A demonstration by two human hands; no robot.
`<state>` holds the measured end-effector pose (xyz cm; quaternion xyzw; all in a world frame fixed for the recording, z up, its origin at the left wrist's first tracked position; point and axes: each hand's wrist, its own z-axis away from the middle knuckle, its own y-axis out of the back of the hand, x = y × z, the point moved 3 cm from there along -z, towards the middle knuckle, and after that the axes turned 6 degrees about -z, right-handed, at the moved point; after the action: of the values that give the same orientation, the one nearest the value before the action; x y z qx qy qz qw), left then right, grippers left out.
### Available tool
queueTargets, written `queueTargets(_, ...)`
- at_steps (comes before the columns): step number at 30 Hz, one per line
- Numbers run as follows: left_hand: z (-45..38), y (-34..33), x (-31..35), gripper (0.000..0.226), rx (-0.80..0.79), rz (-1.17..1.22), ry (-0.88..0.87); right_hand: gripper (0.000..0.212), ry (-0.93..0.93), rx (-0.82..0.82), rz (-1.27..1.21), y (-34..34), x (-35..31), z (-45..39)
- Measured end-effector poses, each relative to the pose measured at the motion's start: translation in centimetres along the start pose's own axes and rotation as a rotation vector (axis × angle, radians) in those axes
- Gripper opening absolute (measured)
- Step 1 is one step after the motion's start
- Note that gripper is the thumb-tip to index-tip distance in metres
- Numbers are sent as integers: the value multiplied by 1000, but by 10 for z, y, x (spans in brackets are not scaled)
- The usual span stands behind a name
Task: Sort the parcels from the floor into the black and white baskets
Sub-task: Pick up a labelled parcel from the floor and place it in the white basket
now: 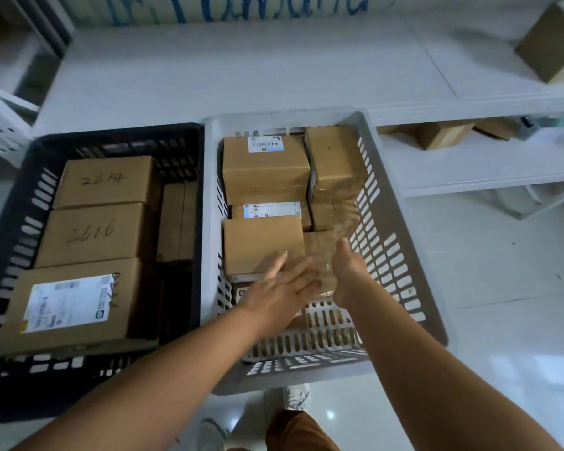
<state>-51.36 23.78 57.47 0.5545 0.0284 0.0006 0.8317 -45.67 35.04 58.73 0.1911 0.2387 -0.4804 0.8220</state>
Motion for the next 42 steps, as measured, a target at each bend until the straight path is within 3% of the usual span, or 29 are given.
queueTargets(4,40,15,-29,71,221,231,246,62,96,40,52,-21,-2,38)
queueTargets(12,170,4,-85,68,381,296,431,61,180,-74,19,-120,38,124)
queueTargets(16,228,-26,-118,75,295,331,497,61,206,-187,-35,-176,71,150)
queueTargets(21,265,-60,-142,86,114,335,557,59,100,-176,11,-215,103,158)
queueTargets(28,262,-84,-165,92,-46,377,522,42,13,-158,-13,-244,121,133)
queueTargets(32,256,-95,-183,96,-117,359,526,45,-57,-202,-35,-275,131,115)
queueTargets(42,253,-115,-220,102,-185,403,524,49,-250,-86,-3,-301,151,63)
